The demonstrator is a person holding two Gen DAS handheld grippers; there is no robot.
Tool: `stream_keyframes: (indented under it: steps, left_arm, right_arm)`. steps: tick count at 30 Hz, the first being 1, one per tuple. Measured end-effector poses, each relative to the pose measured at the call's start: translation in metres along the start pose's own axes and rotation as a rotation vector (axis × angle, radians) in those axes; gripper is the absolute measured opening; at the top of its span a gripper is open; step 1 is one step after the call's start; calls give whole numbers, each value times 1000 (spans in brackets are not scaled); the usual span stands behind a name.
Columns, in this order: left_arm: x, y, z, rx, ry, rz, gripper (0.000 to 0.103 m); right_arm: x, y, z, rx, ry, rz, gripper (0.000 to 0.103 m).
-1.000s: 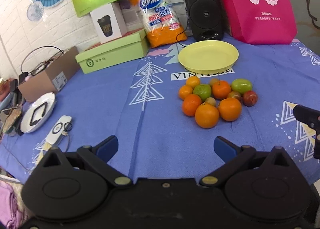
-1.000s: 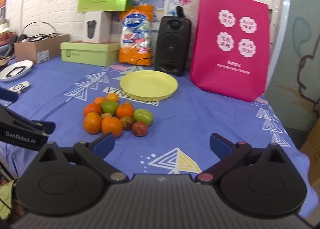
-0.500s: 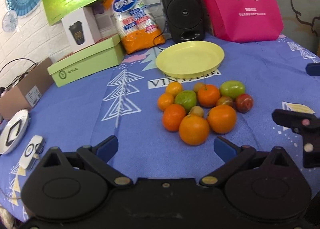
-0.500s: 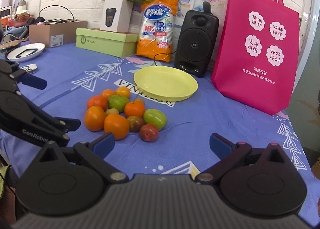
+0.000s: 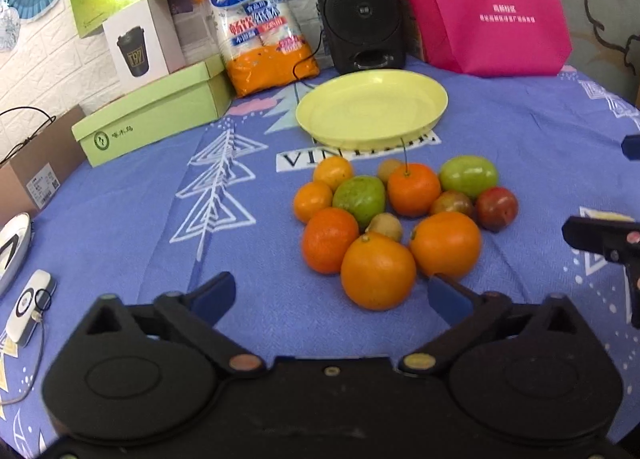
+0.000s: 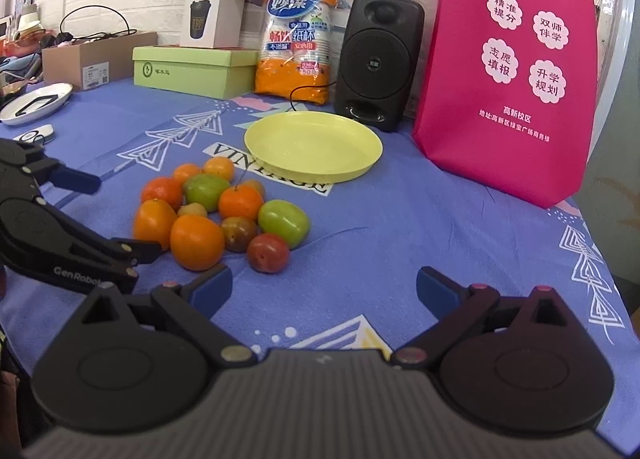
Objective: Organize fruits
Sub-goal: 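Grasp an orange with the left tool while the right tool grasps a red fruit, then carry both fruits to the yellow plate and open both tools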
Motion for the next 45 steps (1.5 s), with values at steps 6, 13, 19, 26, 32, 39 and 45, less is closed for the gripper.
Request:
stream_keyframes:
  steps: [6,13,19,26,32,39,45]
  left_arm:
    - [6,-11,7,-41,-31,-25,78]
    - [3,-22,17,-103,-32,-56,51]
    - [4,-25,13,-141,-21,-56,41]
    - [0,-21,0,-131,-11,-65,41]
    - [-2,-21,-8,-117,1,-71,41]
    - [-3,-21,-6,-109,0,-68,42]
    - [-3,-21,-5,-103,-2,-69,42]
  right_arm:
    - [0,-7,3,-5,-7,-17,101]
    - [1,-9,4,2,-7,-24,103]
    - [9,-22,-16,44,102,-27,102]
    - [15,-54,-34,97,122,-102,71]
    - [17,-71,-50,137,134,-109,64]
    - [18,-76,-44,190,100,-101,46]
    - [17,-72,-38,190,69,-86,31]
Point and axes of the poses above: each gripper's, at about its wrist camera, not at the fingertips, and y roughly against the way its jaws point, z to its right, x to its top, the point moved 10 cm from there along -y, roughly the way its jaws point, and after that the axes turned 10 degrees about -z, right-handed, at the moved point
